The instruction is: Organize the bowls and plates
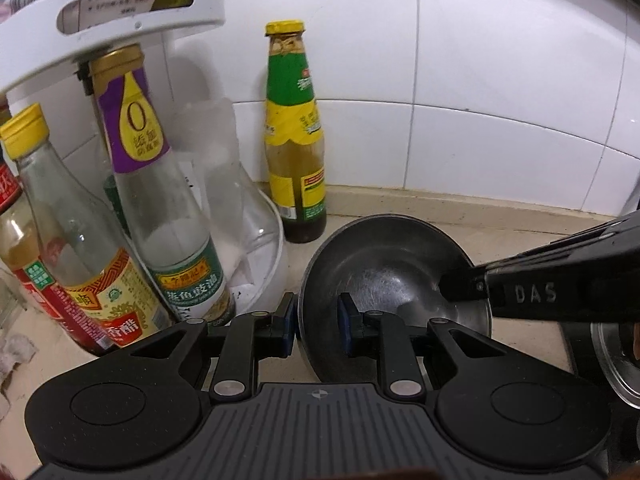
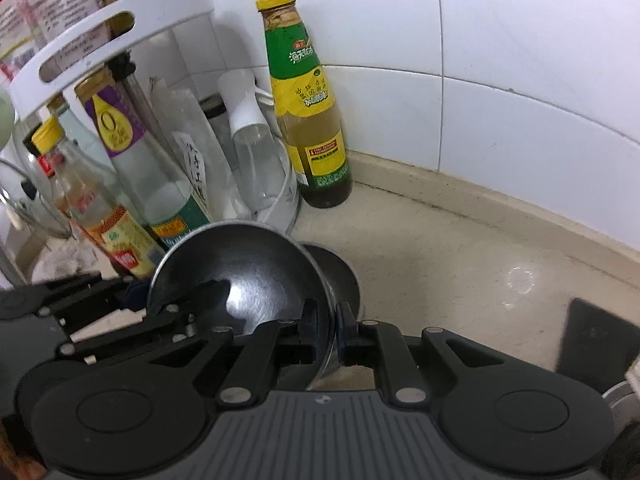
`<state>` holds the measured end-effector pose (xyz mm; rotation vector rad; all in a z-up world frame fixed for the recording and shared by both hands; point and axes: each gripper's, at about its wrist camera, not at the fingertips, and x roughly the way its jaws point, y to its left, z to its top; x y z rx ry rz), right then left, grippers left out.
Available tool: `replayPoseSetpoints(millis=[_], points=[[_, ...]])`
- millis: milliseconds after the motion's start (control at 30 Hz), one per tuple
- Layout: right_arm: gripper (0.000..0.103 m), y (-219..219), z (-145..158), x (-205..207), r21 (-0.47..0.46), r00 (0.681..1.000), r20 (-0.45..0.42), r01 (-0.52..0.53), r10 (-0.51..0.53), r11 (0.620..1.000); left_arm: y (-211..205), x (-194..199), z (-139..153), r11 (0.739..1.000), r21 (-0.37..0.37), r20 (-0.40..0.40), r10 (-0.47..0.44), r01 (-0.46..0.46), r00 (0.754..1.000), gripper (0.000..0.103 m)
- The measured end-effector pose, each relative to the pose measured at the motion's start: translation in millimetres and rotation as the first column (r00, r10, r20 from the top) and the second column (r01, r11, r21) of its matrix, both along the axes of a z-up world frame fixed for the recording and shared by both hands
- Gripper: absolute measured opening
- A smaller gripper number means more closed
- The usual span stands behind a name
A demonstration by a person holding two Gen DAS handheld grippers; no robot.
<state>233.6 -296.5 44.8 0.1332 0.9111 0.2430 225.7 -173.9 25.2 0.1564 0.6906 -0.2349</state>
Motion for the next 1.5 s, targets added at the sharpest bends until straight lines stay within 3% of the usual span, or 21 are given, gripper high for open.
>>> replayPoseSetpoints(millis=[67,267,533,700,800,900,1033,1100,1200,1500], points=[[0.012,1.6,0.4,2.0,-0.025,0.999,0.035,0.008,-0.007,1.0,3.8,1.4,0.7,1.0,-0.006,0.008,0.012,-0.012,1.0,0.028],[0.012,-5.0,-0.3,5.5,-0.018,0.999,0.031,0.021,-0.02,1.0,14.5,-1.6,3.7,0.999,-0.026,0.016,0.022,-0.021,1.0,0.03],[0.012,-15.0,-4.5,-1.7,0.0,0.999,0.022,0.029,-0.029,1.0,22.7,-25.2,-6.7,0.997,-0.065,-0.004,-0.034,0.034,0.999,0.032],[0.012,-20.3,-11.8,1.0,0.012,0.999,0.004,0.037,-0.037,0.999,27.3,-38.5,-16.2,0.993,-0.095,-0.002,-0.071,0.07,0.997,0.052],[0.013,-20.5,-14.4,3.0,0.019,1.0,-0.005,0.027,-0.027,0.999,24.2,-45.5,-22.1,0.993,-0.058,0.029,-0.102,0.103,0.994,0.062],[0.014,-17.2,-16.5,6.2,0.016,1.0,-0.013,0.008,-0.008,1.0,21.7,-45.7,-28.4,0.991,-0.036,0.037,-0.127,0.128,0.991,0.064],[0.015,-12.8,-19.6,13.4,0.016,1.0,-0.025,-0.015,0.015,1.0,20.0,-40.1,-36.1,0.984,-0.072,0.011,-0.161,0.161,0.987,0.072],[0.023,-12.0,-21.1,17.7,0.02,0.999,-0.028,-0.021,0.021,1.0,17.2,-39.3,-41.2,0.981,-0.061,0.015,-0.182,0.183,0.983,0.074],[0.027,-11.2,-23.8,23.8,0.018,0.999,-0.032,-0.03,0.03,0.999,14.4,-34.8,-50.1,0.975,-0.056,0.008,-0.217,0.217,0.976,0.079],[0.035,-15.7,-41.5,42.8,0.038,0.997,-0.066,-0.041,0.044,0.998,6.9,-12.4,-72.2,0.959,-0.045,-0.002,-0.279,0.278,0.96,0.08]])
